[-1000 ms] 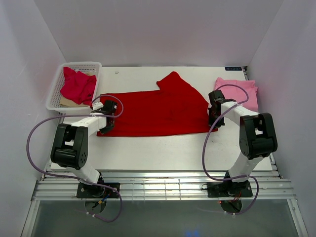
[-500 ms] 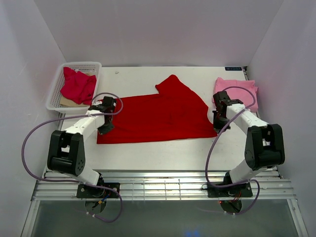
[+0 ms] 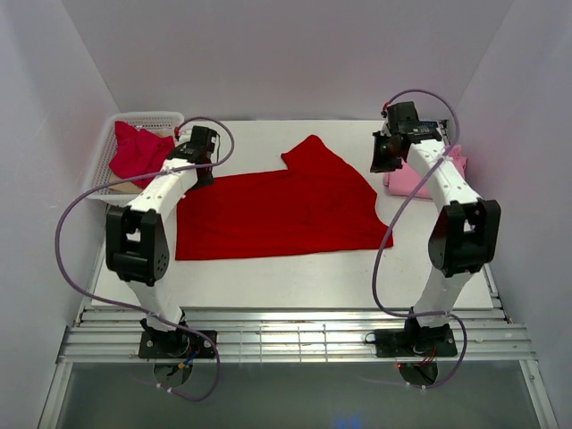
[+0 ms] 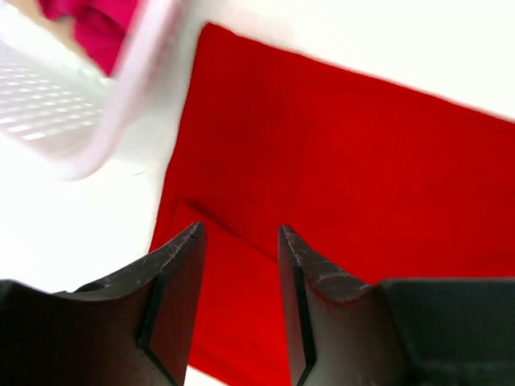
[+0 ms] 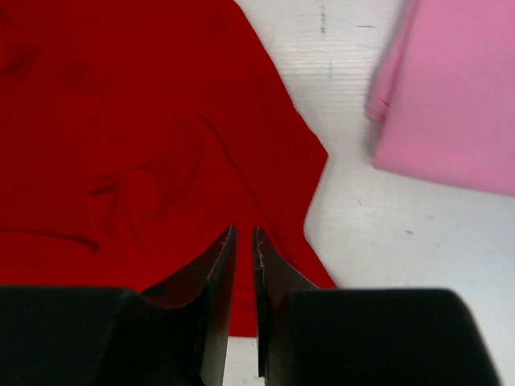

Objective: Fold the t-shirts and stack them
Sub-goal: Grap the side of the flattened tshirt furthest away from the robot with both arms

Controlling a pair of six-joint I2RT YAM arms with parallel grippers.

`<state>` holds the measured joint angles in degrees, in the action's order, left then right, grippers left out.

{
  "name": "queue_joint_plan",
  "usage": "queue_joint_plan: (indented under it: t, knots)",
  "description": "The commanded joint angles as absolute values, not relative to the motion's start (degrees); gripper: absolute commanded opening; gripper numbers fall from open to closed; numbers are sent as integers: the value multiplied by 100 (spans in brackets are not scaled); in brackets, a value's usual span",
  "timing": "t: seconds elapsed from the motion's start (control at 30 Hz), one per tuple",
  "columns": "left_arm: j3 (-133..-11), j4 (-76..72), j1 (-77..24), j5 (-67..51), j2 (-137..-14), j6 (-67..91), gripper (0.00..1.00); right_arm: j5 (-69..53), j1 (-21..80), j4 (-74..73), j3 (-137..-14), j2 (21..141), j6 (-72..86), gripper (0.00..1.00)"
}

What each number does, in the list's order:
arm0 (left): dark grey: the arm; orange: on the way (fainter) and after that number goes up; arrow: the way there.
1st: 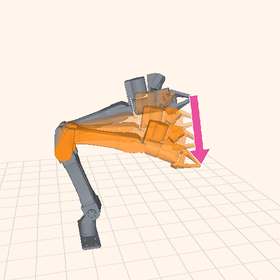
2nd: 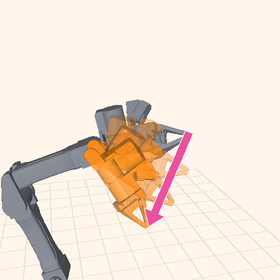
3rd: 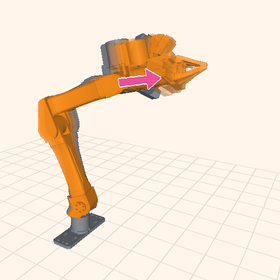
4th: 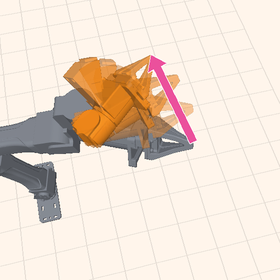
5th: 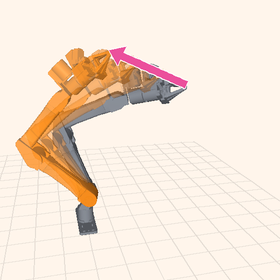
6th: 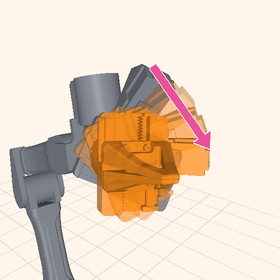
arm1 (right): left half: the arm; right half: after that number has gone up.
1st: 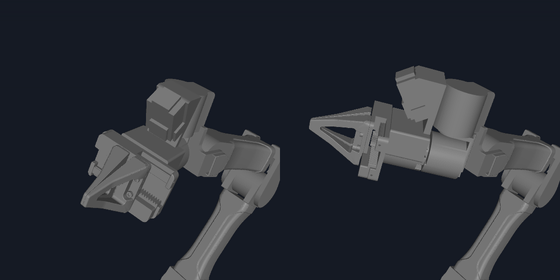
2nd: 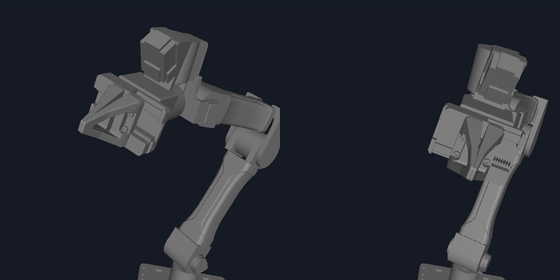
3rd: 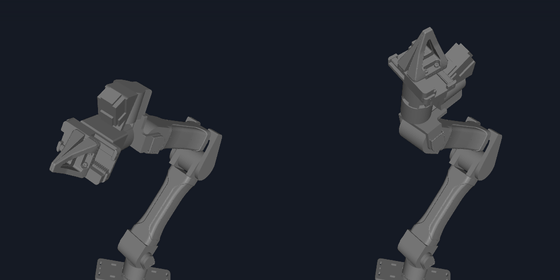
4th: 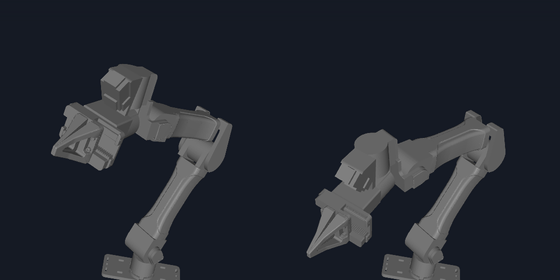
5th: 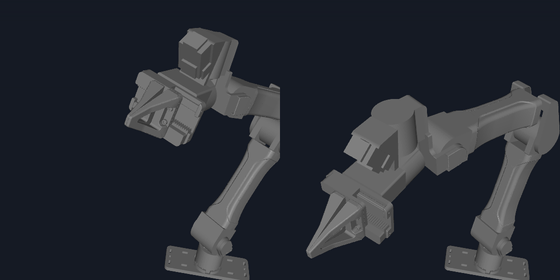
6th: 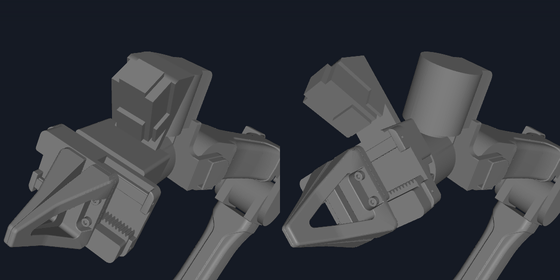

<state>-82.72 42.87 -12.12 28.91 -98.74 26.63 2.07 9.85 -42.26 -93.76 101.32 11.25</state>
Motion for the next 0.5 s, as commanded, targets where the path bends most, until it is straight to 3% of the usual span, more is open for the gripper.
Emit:
queue_joint_plan:
  t: [0.0,0.1,0.47]
  knots:
    - [-8533,4500,-1204,2989,-10615,2320,51,-614,967,-4183,-9772,11037,1002,18]
    - [-8666,4491,-1195,2865,-10819,2364,51,-755,967,-4061,-10124,11548,1002,8]
    - [-8464,4421,-1204,2610,-10776,2540,50,-1073,993,-3718,-9143,11909,914,8]
